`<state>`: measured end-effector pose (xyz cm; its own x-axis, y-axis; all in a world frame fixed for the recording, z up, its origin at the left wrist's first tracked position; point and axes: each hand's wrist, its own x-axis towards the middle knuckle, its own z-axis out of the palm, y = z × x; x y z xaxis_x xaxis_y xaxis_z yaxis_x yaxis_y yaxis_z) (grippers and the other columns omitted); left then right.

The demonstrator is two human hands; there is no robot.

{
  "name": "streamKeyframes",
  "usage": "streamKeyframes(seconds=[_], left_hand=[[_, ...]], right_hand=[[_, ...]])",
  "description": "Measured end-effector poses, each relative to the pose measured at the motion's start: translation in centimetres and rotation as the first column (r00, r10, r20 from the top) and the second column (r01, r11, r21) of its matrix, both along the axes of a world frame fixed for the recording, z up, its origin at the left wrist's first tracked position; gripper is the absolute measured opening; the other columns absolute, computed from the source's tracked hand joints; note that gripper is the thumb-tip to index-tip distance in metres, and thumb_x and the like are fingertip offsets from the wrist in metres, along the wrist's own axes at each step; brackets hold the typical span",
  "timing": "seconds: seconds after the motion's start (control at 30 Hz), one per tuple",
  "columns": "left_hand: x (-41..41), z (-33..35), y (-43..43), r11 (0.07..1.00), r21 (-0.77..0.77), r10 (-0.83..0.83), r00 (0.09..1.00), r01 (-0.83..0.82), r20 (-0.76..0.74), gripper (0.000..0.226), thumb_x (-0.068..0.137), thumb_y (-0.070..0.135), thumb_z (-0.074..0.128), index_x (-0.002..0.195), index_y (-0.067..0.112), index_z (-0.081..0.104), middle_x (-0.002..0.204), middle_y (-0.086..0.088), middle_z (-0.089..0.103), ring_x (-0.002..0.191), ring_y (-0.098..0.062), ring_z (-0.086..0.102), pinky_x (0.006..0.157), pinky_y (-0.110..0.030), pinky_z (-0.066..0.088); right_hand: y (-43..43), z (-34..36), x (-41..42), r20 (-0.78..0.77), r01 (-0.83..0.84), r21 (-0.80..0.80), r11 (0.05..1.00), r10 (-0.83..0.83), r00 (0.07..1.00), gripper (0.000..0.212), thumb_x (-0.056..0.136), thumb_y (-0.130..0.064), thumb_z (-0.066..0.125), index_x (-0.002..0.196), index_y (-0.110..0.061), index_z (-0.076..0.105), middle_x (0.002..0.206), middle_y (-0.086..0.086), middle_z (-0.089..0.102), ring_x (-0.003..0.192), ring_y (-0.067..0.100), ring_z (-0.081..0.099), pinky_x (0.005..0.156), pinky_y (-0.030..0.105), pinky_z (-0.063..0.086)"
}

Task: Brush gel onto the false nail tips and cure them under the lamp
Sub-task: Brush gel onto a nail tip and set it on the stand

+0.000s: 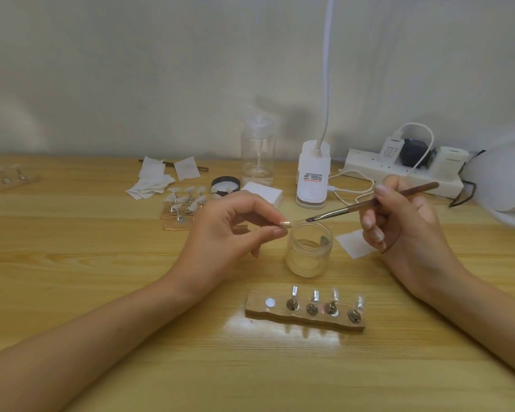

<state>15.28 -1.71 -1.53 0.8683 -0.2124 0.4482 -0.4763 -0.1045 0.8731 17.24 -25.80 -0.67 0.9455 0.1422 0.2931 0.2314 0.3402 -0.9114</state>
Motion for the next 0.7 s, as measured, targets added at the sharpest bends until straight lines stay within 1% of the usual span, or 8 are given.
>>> streamKeyframes(seconds=[0.07,0.1,0.27,0.33,0.4,0.47,0.63,0.7], left_hand=[[0.05,-0.16,-0.16,1.000,0.027,0.000,0.999,-0.001,0.036,0.006,0.077,0.023,0.076,0.083,0.022,0.075,0.086,0.007,0.072,0.079,-0.013,0.069,0.055,-0.021,0.052],[0.06,-0.25,-0.17,0.999,0.044,0.005,0.998,-0.008,0.059,0.006,0.077,0.022,0.075,0.083,0.023,0.074,0.086,0.007,0.071,0.081,-0.013,0.069,0.054,-0.021,0.052],[0.11,-0.56,0.04,0.996,0.085,0.018,0.992,-0.029,0.122,0.005,0.083,0.017,0.073,0.088,0.017,0.074,0.096,0.006,0.068,0.088,-0.021,0.070,0.051,-0.024,0.053],[0.11,-0.57,0.03,0.995,0.090,0.023,0.992,-0.034,0.126,0.004,0.086,0.015,0.072,0.088,0.018,0.073,0.100,0.007,0.066,0.088,-0.024,0.071,0.049,-0.024,0.052],[0.12,-0.54,0.01,0.994,0.105,0.030,0.992,-0.043,0.125,0.010,0.089,0.010,0.071,0.089,0.020,0.070,0.099,0.008,0.066,0.084,-0.022,0.073,0.046,-0.024,0.051],[0.13,-0.58,0.04,0.991,0.128,0.033,0.992,-0.048,0.118,0.015,0.091,0.005,0.071,0.088,0.020,0.069,0.093,0.010,0.066,0.076,-0.019,0.074,0.044,-0.025,0.050],[0.11,-0.57,0.18,0.989,0.134,0.054,0.995,-0.065,0.085,0.018,0.085,0.007,0.077,0.083,0.023,0.069,0.084,0.013,0.069,0.065,-0.015,0.072,0.042,-0.022,0.048],[0.14,-0.58,0.22,0.987,0.146,0.063,0.995,-0.074,0.082,0.016,0.084,0.008,0.078,0.082,0.021,0.071,0.084,0.013,0.069,0.062,-0.016,0.070,0.042,-0.022,0.047]], right_hand=[[0.10,0.00,-0.05,0.007,0.009,-0.024,1.000,-0.008,1.000,0.024,0.084,-0.032,0.063,0.071,-0.021,0.046,0.056,0.000,0.057,0.043,0.008,0.045,0.043,0.016,0.038],[0.16,0.00,-0.06,0.008,0.016,-0.034,0.999,-0.016,1.000,0.024,0.083,-0.032,0.064,0.072,-0.020,0.046,0.056,0.001,0.057,0.043,0.009,0.045,0.043,0.016,0.038],[0.38,0.05,-0.17,0.014,0.023,-0.058,0.998,-0.022,1.000,0.024,0.078,-0.034,0.068,0.074,-0.019,0.049,0.058,0.003,0.060,0.043,0.009,0.045,0.043,0.015,0.038],[0.37,0.00,-0.17,0.019,0.022,-0.063,0.998,-0.020,1.000,0.022,0.081,-0.031,0.066,0.074,-0.020,0.049,0.059,0.003,0.061,0.044,0.010,0.046,0.042,0.016,0.039],[0.37,-0.02,-0.16,0.028,0.021,-0.069,0.997,-0.019,0.999,0.017,0.087,-0.025,0.061,0.074,-0.020,0.049,0.059,0.003,0.061,0.044,0.010,0.047,0.042,0.017,0.038],[0.38,-0.06,-0.15,0.029,0.019,-0.073,0.997,-0.017,0.999,0.017,0.088,-0.024,0.058,0.074,-0.020,0.049,0.060,0.003,0.061,0.044,0.011,0.047,0.042,0.017,0.038],[0.34,-0.09,-0.11,0.019,0.017,-0.070,0.997,-0.015,1.000,0.017,0.088,-0.024,0.058,0.074,-0.021,0.049,0.060,0.004,0.062,0.045,0.011,0.047,0.042,0.017,0.039],[0.39,-0.13,-0.08,0.013,0.019,-0.080,0.997,-0.018,1.000,0.017,0.087,-0.024,0.059,0.074,-0.021,0.048,0.060,0.004,0.062,0.045,0.011,0.048,0.042,0.017,0.039]])
